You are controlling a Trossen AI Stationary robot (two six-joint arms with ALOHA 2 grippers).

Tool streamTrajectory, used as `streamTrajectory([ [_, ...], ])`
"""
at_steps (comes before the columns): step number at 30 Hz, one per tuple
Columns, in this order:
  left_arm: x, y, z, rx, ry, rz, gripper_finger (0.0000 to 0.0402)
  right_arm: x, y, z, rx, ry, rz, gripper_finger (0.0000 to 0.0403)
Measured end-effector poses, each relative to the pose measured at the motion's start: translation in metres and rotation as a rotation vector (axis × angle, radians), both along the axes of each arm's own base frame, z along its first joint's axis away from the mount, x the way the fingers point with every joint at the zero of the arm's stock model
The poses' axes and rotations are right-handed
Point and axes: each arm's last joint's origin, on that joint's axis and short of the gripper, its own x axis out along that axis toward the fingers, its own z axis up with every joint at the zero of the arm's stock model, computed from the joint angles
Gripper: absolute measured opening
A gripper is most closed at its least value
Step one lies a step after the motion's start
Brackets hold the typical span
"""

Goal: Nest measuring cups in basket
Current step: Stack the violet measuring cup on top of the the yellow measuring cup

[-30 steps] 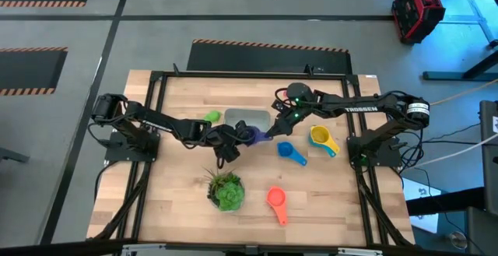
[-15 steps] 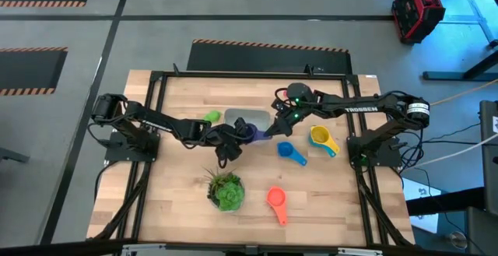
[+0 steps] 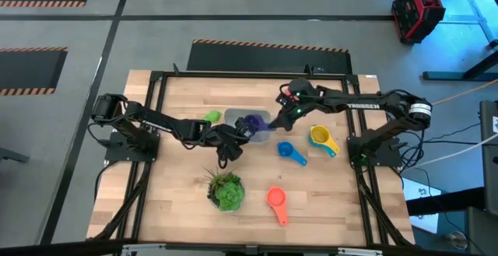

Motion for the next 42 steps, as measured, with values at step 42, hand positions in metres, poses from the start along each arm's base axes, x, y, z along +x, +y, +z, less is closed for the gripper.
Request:
streamTrajectory([
  [42, 0.000, 0.000, 0.000, -0.123, -0.034, 0.088, 0.0039, -0.159, 0.084, 0.092, -0.178, 0.095, -0.337, 0.0007],
])
